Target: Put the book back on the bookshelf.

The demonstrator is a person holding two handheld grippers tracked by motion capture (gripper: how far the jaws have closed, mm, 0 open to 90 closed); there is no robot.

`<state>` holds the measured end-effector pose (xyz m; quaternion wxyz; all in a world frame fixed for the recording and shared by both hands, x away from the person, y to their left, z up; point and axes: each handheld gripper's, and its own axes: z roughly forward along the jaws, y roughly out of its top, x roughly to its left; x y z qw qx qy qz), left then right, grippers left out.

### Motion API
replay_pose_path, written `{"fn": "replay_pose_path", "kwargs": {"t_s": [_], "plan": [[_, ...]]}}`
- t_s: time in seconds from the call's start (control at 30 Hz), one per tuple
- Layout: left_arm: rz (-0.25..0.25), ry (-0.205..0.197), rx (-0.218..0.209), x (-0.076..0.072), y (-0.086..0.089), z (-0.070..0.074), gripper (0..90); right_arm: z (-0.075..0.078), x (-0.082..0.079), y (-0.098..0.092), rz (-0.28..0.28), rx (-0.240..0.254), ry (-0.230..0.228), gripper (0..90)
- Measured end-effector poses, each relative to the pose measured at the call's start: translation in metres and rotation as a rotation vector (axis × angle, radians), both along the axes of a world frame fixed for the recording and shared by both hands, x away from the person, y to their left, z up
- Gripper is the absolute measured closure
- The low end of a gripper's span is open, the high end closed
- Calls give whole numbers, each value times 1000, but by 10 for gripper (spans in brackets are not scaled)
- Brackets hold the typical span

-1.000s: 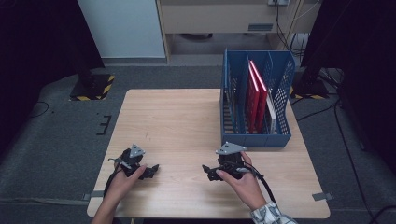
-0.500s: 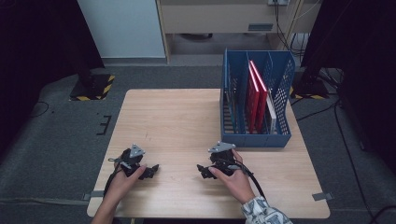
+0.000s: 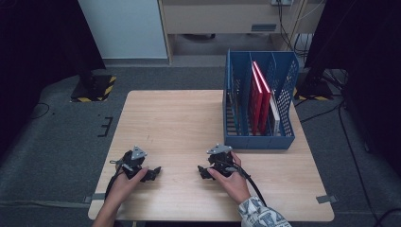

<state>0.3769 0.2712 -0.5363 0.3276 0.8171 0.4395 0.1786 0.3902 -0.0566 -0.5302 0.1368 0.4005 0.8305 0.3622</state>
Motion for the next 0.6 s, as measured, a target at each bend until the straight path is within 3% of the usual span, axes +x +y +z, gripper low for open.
{"fn": "replay_pose_path", "kwargs": {"t_s": [0.2,0.37,0.6], "plan": [[0,0,0,0,0,0,0,-5,-1,1,-17,-21,-3,85],[0,0,0,0,0,0,0,-8,-5,4,-19,-41,-38,66],[2,-3,-6,0,-1,0,0,-9,-5,4,-18,-44,-31,38]]}}
